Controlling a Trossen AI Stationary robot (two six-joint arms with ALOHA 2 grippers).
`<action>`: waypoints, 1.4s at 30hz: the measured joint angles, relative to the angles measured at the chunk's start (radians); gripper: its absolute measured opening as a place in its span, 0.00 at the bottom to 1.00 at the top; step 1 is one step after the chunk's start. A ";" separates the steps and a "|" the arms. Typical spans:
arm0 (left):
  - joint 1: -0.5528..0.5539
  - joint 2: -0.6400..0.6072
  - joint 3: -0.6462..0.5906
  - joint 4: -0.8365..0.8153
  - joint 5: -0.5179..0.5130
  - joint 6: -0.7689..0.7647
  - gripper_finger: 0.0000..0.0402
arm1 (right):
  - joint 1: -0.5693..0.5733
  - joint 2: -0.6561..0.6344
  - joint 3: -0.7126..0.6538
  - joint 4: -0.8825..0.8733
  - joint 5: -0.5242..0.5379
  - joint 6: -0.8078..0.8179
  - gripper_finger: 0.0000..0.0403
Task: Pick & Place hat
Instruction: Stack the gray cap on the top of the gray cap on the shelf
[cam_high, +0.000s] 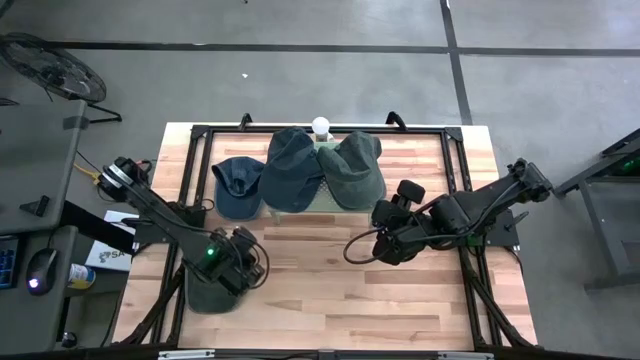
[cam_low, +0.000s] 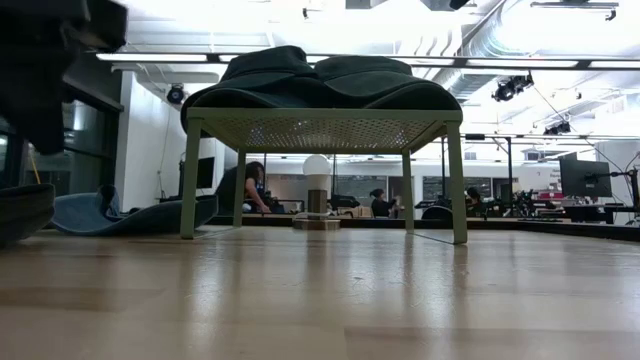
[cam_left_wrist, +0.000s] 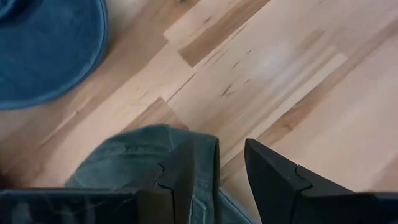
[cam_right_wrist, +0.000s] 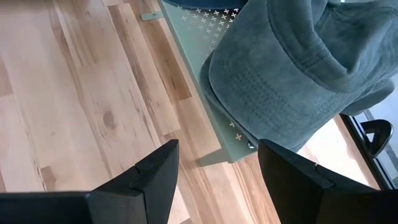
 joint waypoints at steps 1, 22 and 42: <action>0.000 0.014 0.000 0.001 0.009 -0.006 0.34 | 0.000 0.000 0.000 0.000 0.000 -0.005 0.53; 0.000 0.190 0.009 0.021 0.086 -0.070 0.34 | 0.000 0.000 0.000 -0.001 -0.014 -0.022 0.53; 0.000 0.215 0.009 -0.002 0.224 0.016 0.04 | 0.000 0.000 0.000 0.002 -0.016 -0.013 0.53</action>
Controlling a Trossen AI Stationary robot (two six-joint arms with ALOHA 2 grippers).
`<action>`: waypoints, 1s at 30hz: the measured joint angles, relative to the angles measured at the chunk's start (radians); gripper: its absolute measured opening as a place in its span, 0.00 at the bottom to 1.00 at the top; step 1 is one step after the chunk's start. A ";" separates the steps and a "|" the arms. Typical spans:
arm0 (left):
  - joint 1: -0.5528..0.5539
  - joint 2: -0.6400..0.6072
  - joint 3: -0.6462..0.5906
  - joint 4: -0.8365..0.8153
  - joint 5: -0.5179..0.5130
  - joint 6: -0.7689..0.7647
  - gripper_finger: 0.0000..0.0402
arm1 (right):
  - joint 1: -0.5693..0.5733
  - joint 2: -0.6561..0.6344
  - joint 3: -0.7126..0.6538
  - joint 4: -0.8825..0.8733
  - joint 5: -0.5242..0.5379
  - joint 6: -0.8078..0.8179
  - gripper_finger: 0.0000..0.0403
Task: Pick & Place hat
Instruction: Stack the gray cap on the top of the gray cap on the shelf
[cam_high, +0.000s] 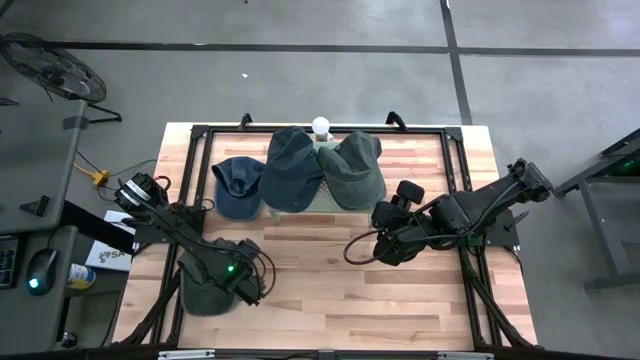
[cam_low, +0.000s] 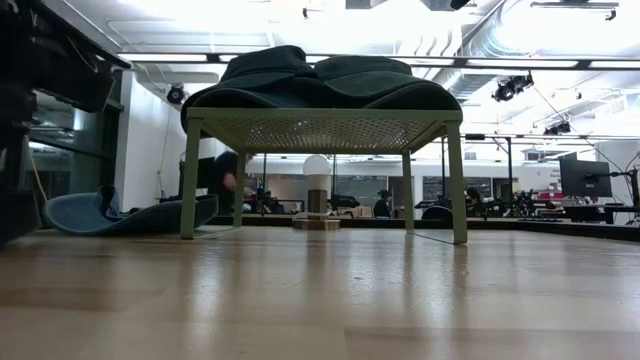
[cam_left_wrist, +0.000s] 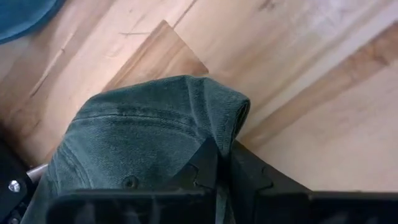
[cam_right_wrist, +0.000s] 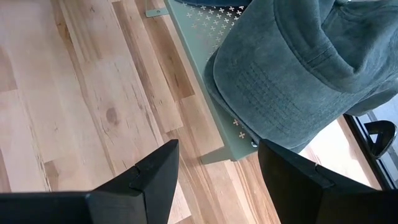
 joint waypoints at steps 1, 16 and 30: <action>0.000 0.000 0.002 -0.001 0.003 0.015 0.04 | 0.000 0.000 0.000 0.000 0.000 0.000 0.53; -0.001 0.000 0.409 0.071 -0.113 0.536 0.01 | 0.000 0.000 0.000 0.001 -0.023 0.000 0.53; 0.000 -0.001 0.683 0.175 -0.193 1.087 0.01 | 0.014 0.000 0.000 0.145 -0.212 -0.212 0.53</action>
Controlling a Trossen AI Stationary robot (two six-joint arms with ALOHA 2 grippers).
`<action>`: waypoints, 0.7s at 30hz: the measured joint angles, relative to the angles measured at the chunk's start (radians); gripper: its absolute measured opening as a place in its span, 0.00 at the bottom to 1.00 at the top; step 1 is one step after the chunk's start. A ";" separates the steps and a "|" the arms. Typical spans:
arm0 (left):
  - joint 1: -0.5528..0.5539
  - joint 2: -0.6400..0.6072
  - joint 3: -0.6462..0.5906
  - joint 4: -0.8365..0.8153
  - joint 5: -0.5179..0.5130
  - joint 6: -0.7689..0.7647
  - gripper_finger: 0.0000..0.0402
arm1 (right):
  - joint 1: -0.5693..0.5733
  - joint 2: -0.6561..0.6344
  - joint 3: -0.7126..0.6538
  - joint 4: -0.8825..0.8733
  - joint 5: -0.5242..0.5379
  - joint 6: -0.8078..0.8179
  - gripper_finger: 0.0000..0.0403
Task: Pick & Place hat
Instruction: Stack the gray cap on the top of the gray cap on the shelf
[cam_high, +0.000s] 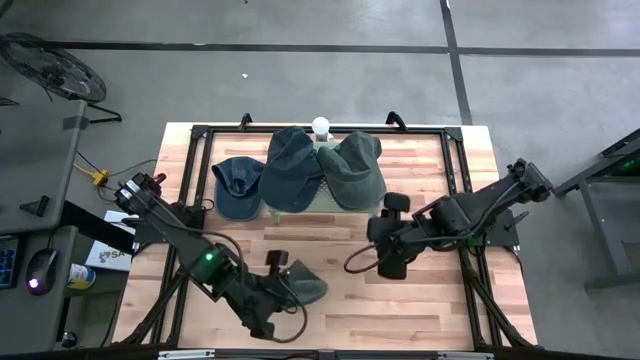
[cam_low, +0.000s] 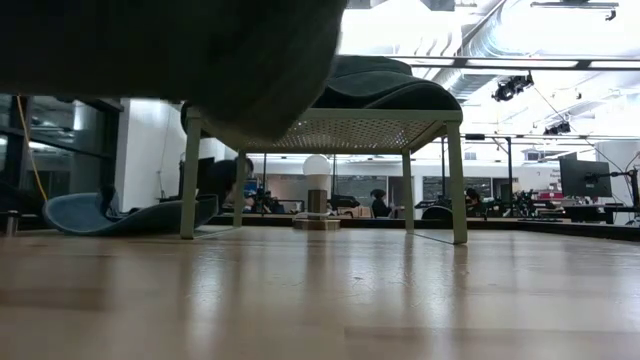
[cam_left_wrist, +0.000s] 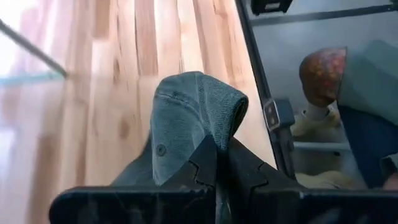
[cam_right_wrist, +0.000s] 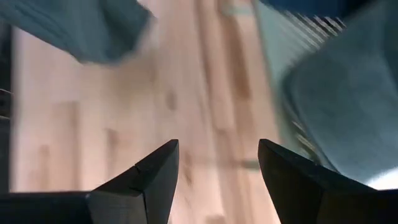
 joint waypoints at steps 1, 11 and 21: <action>0.000 0.000 0.011 0.003 -0.011 0.026 0.01 | 0.008 0.000 0.000 0.034 -0.003 -0.011 0.53; 0.000 0.000 0.109 0.105 -0.195 0.310 0.01 | 0.152 0.000 0.000 0.149 0.197 0.051 0.53; 0.000 0.000 0.176 0.230 -0.265 0.517 0.01 | 0.365 0.003 0.000 0.147 0.490 0.161 0.53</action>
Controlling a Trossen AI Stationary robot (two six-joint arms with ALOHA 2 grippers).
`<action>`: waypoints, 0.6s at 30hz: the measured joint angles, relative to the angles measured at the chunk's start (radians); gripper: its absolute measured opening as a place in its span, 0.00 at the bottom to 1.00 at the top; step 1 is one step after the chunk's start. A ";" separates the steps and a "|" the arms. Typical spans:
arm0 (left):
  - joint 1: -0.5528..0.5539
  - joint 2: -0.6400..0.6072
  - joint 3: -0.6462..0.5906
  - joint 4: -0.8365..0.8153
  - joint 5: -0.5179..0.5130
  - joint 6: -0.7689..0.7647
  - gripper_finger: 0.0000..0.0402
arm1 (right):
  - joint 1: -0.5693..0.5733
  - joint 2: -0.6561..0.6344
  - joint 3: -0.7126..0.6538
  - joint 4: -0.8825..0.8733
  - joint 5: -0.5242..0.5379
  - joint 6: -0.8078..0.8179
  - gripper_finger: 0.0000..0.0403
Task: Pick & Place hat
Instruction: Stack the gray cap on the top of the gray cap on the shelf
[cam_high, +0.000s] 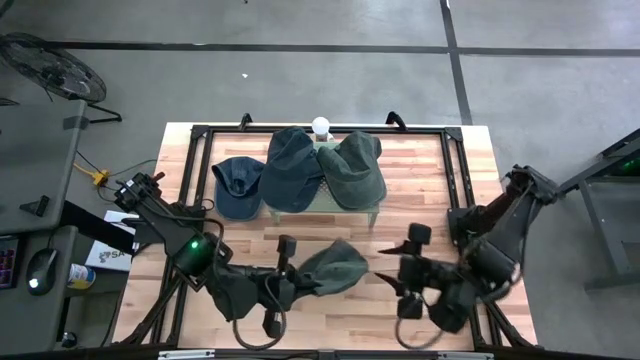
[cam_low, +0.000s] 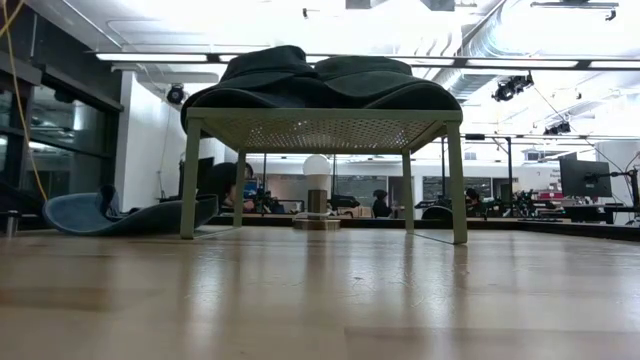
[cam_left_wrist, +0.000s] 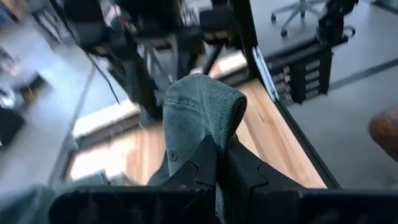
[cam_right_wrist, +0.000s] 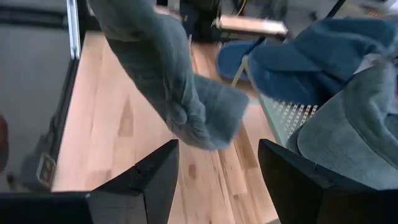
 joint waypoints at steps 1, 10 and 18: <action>0.000 0.000 0.000 0.032 -0.001 0.034 0.01 | 0.022 0.001 -0.001 0.002 0.032 0.027 0.53; 0.000 0.000 0.000 0.248 -0.112 0.309 0.01 | 0.135 0.004 -0.178 0.129 0.295 0.222 0.53; 0.000 0.000 0.000 0.355 -0.066 0.495 0.01 | 0.135 0.005 -0.406 0.594 0.614 -0.009 0.53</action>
